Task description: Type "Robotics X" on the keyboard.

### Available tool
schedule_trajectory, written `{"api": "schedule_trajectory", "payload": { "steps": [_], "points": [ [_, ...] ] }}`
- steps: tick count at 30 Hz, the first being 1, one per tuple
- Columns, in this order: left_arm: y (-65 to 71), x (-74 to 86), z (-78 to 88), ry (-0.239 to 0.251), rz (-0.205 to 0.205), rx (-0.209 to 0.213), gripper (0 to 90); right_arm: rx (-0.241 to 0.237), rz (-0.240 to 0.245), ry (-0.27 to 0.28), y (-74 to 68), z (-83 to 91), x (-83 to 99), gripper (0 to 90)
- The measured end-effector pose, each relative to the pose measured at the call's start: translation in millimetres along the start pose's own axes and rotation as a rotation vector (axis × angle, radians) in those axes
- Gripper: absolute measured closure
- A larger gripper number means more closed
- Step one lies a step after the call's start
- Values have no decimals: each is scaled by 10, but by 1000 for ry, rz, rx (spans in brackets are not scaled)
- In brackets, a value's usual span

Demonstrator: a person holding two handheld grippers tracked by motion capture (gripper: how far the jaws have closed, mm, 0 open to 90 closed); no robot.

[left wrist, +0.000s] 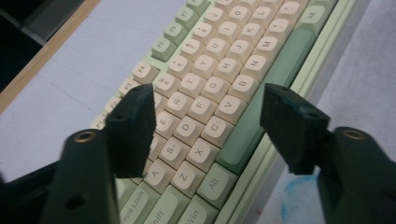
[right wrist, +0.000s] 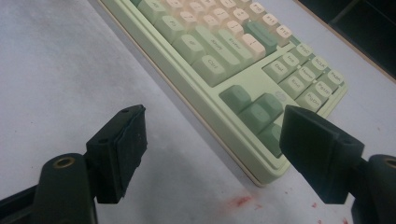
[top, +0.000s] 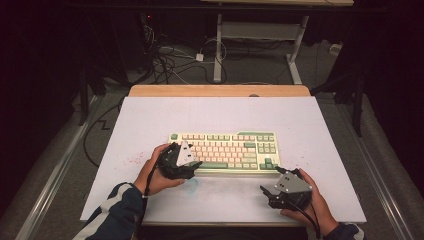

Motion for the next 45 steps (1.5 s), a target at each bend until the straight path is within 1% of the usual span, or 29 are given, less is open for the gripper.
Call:
{"api": "schedule_trajectory", "payload": {
  "steps": [3, 7, 8, 9, 11, 13, 15, 17, 20, 23, 26, 28, 29, 33, 36, 37, 39, 41, 43, 44, 45],
  "points": [
    [-18, -19, 25, 19, 9, 0, 248, 5, -3, 1, 11, 3, 2, 239],
    [-70, -45, 51, 34, 12, -15, 207, 8, -6, 1, 21, 9, 4, 239],
    [-79, -49, 64, 36, 17, -12, 198, 9, -8, 2, 24, 10, 4, 238],
    [-94, -43, 71, 36, 11, -17, 190, 10, -7, 2, 28, 12, 5, 238],
    [-126, -39, 88, 47, 7, -28, 190, 14, -10, 1, 37, 13, 9, 238],
    [-158, -11, 94, 35, 0, -37, 191, 14, -12, 3, 44, 14, 11, 238],
    [-173, 2, 105, 36, 3, -40, 191, 16, -14, 3, 46, 15, 11, 238],
    [-185, 23, 119, 35, -3, -44, 193, 17, -12, 5, 47, 17, 8, 238],
    [-193, 35, 165, 47, 5, -43, 209, 22, -17, 5, 59, 21, 11, 238],
    [-219, 46, 222, 55, 19, -43, 209, 26, -32, 8, 86, 28, 16, 246],
    [-263, 98, 263, 47, 31, -47, 212, 34, -40, 18, 102, 45, 2, 252],
    [-306, 144, 274, 39, 30, -63, 211, 38, -38, 20, 110, 49, -6, 252],
    [-322, 165, 277, 35, 36, -67, 211, 40, -39, 20, 114, 49, -7, 252],
    [-372, 256, 295, 12, 32, -80, 207, 44, -42, 20, 145, 37, -24, 253],
    [-401, 298, 305, 6, 30, -92, 207, 47, -46, 32, 190, 34, -72, 263],
    [-411, 314, 312, 2, 27, -94, 207, 51, -50, 36, 212, 33, -87, 273],
    [-435, 343, 321, -4, 26, -101, 207, 37, -61, 46, 243, 25, -111, 295],
    [-454, 364, 334, -9, 36, -103, 207, 36, -69, 58, 275, 12, -131, 331],
    [-475, 387, 346, -10, 38, -109, 208, 6, -76, 70, 276, -5, -156, 353],
    [-490, 402, 354, -17, 33, -113, 209, 4, -77, 69, 287, -16, -164, 372],
    [-498, 408, 357, -16, 38, -116, 211, 2, -82, 78, 298, -17, -177, 404]
  ]
}}
Point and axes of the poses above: each handheld gripper's, and its own axes: z roughly backward along the jaws, x roughly out of its underside, y roughly to its right, the point moved 9 cm from there along -z, roughly forward along the jaws, and after that the axes turned 10 degrees about -x, right-handed, at the moved point
